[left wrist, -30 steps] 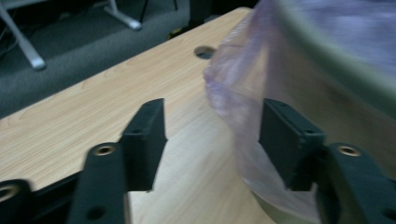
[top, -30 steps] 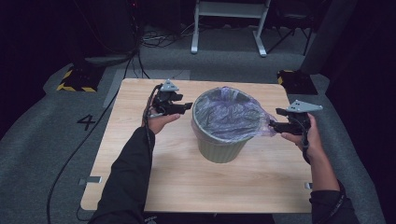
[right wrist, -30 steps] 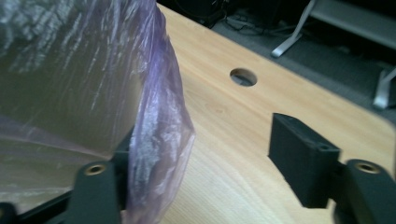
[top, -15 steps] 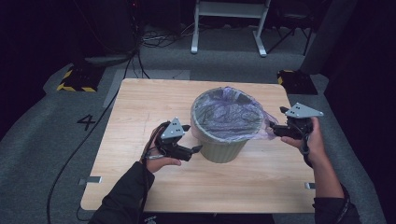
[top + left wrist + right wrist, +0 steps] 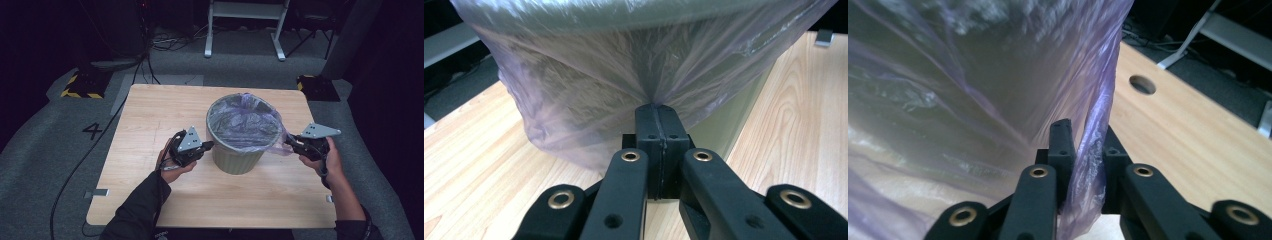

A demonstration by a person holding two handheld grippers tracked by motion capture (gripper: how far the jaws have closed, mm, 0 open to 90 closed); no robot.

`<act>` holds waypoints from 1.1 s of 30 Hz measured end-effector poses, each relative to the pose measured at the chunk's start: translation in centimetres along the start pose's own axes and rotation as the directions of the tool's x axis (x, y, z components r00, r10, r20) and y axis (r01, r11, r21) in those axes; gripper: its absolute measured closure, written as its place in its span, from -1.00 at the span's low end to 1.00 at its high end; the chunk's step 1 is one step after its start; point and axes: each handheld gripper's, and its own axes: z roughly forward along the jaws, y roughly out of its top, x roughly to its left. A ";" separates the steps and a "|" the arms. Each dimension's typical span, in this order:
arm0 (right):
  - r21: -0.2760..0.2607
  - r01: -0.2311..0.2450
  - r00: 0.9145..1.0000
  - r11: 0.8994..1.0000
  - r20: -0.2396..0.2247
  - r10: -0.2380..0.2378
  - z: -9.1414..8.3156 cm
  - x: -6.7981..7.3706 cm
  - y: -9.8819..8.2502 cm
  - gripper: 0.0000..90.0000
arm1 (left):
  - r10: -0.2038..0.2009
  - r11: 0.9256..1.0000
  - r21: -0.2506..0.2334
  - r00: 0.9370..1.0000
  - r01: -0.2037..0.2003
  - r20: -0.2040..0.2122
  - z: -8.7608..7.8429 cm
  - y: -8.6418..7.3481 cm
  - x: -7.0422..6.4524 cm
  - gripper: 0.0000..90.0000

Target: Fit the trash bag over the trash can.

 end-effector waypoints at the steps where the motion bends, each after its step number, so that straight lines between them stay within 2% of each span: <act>1: 0.000 0.000 1.000 1.000 0.000 0.000 0.0 0.0 0.0 0.91 | 0.002 1.000 0.002 1.000 -0.002 0.009 0.1 -0.1 0.0 1.00; 2: -0.005 -0.008 1.000 1.000 -0.017 0.008 0.3 0.3 -0.6 0.95 | 0.008 1.000 0.012 1.000 -0.008 0.011 0.3 -0.4 -0.1 1.00; 4: -0.002 -0.012 1.000 1.000 -0.027 0.012 0.7 0.6 -1.1 0.97 | 0.022 0.999 0.039 1.000 -0.022 0.019 0.7 -0.9 -0.1 1.00; 8: -0.009 -0.030 0.998 1.000 -0.047 0.030 1.4 1.0 -2.0 1.00 | 0.022 0.997 0.070 1.000 -0.024 0.021 1.2 -1.6 -0.2 1.00; 9: -0.009 -0.038 0.998 0.999 -0.053 0.037 1.6 1.1 -2.2 1.00 | 0.032 0.995 0.092 0.999 -0.034 0.020 1.5 -2.0 -0.2 1.00; 12: -0.006 -0.061 0.996 0.998 -0.065 0.061 2.4 1.3 -2.9 1.00 | 0.021 0.994 0.111 1.000 -0.022 0.014 1.9 -2.7 -0.1 1.00; 14: -0.019 -0.094 0.994 0.995 -0.065 0.093 3.0 1.2 -3.5 1.00 | 0.024 0.994 0.104 1.000 -0.025 0.012 1.9 -3.1 -0.2 1.00; 15: -0.019 -0.094 0.994 0.995 -0.065 0.093 3.0 1.2 -3.5 1.00 | 0.021 0.996 0.091 1.000 -0.021 0.003 1.8 -3.2 -0.2 1.00; 16: -0.023 -0.099 0.993 0.995 -0.066 0.097 3.1 1.2 -3.6 0.99 | 0.011 0.998 0.061 1.000 -0.010 -0.008 1.5 -3.3 -0.3 1.00; 17: -0.030 -0.103 0.993 0.994 -0.063 0.100 3.1 1.2 -3.7 0.94 | -0.003 0.999 0.039 1.000 0.004 -0.020 1.2 -3.3 -0.4 0.77; 18: -0.027 -0.093 0.995 0.995 -0.051 0.091 3.1 1.3 -3.6 0.81 | -0.023 1.000 0.010 0.998 0.024 -0.059 0.7 -3.2 -0.4 0.29; 19: -0.025 -0.083 0.996 0.996 -0.038 0.082 3.1 1.4 -3.5 0.75 | -0.023 1.000 0.010 0.998 0.024 -0.059 0.7 -3.2 -0.4 0.08; 20: -0.025 -0.083 0.996 0.996 -0.038 0.082 3.1 1.4 -3.5 0.75 | -0.036 0.999 -0.004 0.997 0.036 -0.075 0.5 -3.1 -0.4 0.08; 21: -0.024 -0.072 0.997 0.997 -0.027 0.071 2.9 1.5 -3.4 0.70 | -0.046 0.999 -0.018 0.995 0.044 -0.090 0.3 -3.0 -0.5 -0.07; 22: -0.020 -0.049 0.999 0.999 -0.025 0.048 2.7 1.7 -3.2 0.41 | -0.055 0.998 -0.029 0.995 0.053 -0.077 0.2 -2.7 -0.7 -0.44; 23: -0.020 -0.049 0.999 0.999 -0.025 0.048 2.7 1.7 -3.2 0.41 | -0.055 0.998 -0.029 0.995 0.053 -0.077 0.2 -2.7 -0.7 -0.49; 25: -0.006 -0.037 0.999 0.999 -0.001 0.037 2.4 1.8 -2.9 0.22 | -0.044 0.999 -0.034 0.996 0.041 -0.077 0.3 -2.4 -1.1 -0.54; 28: -0.004 -0.014 1.000 1.000 0.007 0.014 1.8 2.0 -2.7 -0.16 | -0.037 0.998 -0.059 0.997 0.033 -0.062 0.4 -1.7 -1.8 -0.62; 30: 0.014 0.026 0.997 1.000 0.073 -0.027 1.1 2.3 -2.3 -0.35 | -0.032 0.997 -0.072 0.996 0.026 -0.080 0.4 -1.2 -2.1 -0.64; 32: 0.013 0.034 0.996 0.999 0.084 -0.035 0.9 2.3 -2.2 -0.38 | -0.028 0.997 -0.070 0.996 0.023 -0.079 0.4 -1.0 -2.1 -0.63; 33: 0.001 0.042 0.991 0.999 0.124 -0.041 0.3 2.3 -1.8 -0.42 | -0.023 0.998 -0.067 0.996 0.018 -0.081 0.5 -0.7 -2.2 -0.60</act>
